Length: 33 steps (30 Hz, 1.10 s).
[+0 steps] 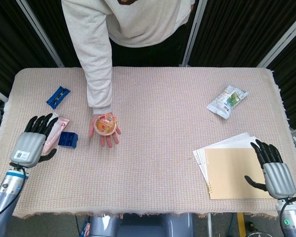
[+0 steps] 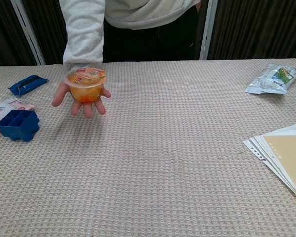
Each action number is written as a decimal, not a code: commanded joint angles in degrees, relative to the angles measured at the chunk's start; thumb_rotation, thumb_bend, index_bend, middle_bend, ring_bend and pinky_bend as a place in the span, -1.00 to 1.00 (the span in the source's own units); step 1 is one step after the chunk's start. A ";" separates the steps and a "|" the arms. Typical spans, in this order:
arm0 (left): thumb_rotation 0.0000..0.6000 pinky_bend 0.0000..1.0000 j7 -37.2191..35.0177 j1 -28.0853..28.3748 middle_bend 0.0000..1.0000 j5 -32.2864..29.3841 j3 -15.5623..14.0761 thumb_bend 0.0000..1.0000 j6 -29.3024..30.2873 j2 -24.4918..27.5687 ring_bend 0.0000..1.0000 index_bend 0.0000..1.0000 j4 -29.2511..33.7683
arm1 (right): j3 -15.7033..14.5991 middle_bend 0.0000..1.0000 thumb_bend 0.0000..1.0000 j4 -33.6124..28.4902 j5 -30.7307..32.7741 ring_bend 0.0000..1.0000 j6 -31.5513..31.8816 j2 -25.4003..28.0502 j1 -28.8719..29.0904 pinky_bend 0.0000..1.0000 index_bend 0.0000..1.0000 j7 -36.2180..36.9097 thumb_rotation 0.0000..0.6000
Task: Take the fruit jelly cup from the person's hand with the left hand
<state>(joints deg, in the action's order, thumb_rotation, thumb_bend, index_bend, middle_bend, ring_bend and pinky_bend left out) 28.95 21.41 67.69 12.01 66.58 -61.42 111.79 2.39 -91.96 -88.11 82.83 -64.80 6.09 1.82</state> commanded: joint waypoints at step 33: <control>1.00 -0.85 36.16 43.81 -1.00 -64.71 6.59 -0.36 1.82 -15.08 -1.00 -0.84 -3.29 | -0.17 -1.00 -0.76 -0.18 0.37 -1.00 -0.12 0.70 -0.26 -1.00 -1.00 1.68 1.00</control>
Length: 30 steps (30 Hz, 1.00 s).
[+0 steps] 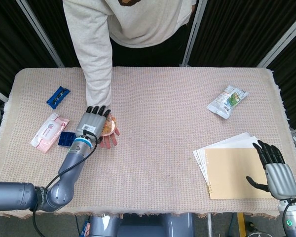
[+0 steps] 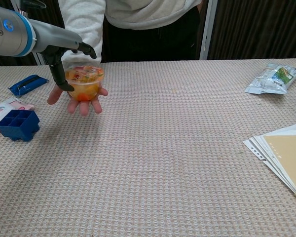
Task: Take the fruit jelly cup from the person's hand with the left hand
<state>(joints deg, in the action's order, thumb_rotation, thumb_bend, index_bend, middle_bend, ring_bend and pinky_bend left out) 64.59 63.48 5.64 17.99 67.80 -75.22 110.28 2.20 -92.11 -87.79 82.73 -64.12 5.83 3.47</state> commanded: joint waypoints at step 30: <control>1.00 0.12 -13.60 -0.88 0.22 16.22 -1.76 0.22 9.01 -4.59 0.13 0.53 -0.17 | 0.00 -1.00 -0.77 -0.16 0.37 -1.00 -0.31 0.40 -0.06 -1.00 -1.00 0.32 1.00</control>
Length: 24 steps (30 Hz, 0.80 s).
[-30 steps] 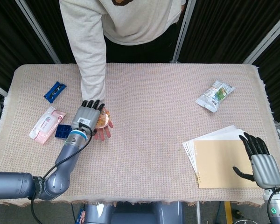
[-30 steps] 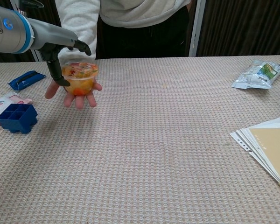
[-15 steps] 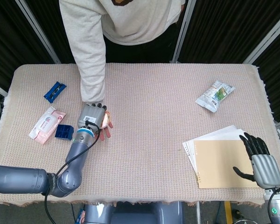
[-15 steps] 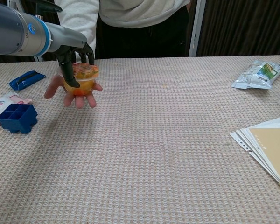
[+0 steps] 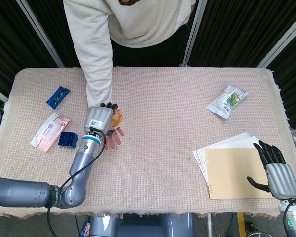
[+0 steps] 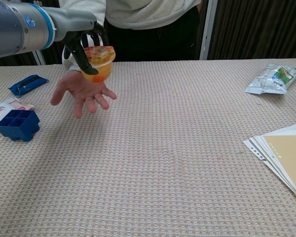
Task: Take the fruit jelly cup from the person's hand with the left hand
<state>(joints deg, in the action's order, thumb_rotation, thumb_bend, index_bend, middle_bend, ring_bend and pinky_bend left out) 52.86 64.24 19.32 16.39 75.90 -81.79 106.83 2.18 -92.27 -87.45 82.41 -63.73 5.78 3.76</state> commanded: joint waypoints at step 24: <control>1.00 0.07 -16.40 -26.92 0.13 45.98 -27.83 0.22 -0.83 19.71 0.07 0.51 12.81 | 0.24 -1.00 -0.76 -0.39 0.29 -1.00 0.41 -0.32 -0.18 -1.00 -1.00 -1.11 1.00</control>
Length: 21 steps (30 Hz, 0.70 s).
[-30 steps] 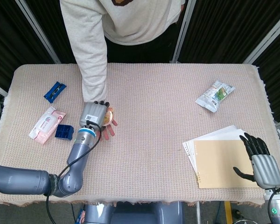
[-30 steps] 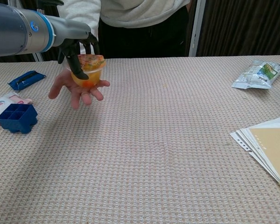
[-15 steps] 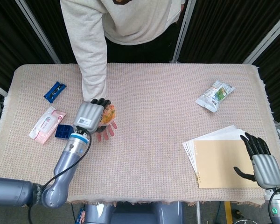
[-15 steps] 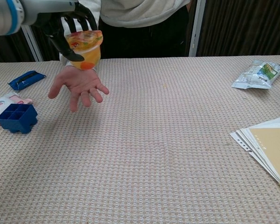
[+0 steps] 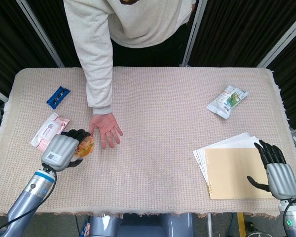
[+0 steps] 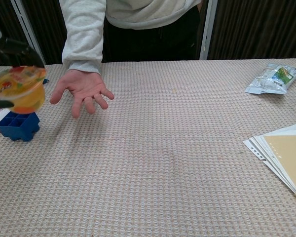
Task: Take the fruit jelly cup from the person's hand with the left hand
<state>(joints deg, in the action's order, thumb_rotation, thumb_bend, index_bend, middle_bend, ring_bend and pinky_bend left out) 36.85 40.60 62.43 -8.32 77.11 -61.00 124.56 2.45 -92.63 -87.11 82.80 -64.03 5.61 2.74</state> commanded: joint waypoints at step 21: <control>1.00 -0.98 1.51 -6.66 -1.00 -1.20 1.46 -0.42 -7.97 -13.45 -1.00 -0.95 -19.96 | 0.17 -1.00 -0.76 0.14 0.12 -1.00 0.05 -0.04 -0.02 -1.00 -1.00 0.29 1.00</control>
<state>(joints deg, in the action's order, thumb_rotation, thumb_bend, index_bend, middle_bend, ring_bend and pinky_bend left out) 38.84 34.22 60.94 -7.19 68.87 -74.88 104.05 2.61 -92.50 -86.99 82.86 -64.06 5.58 3.02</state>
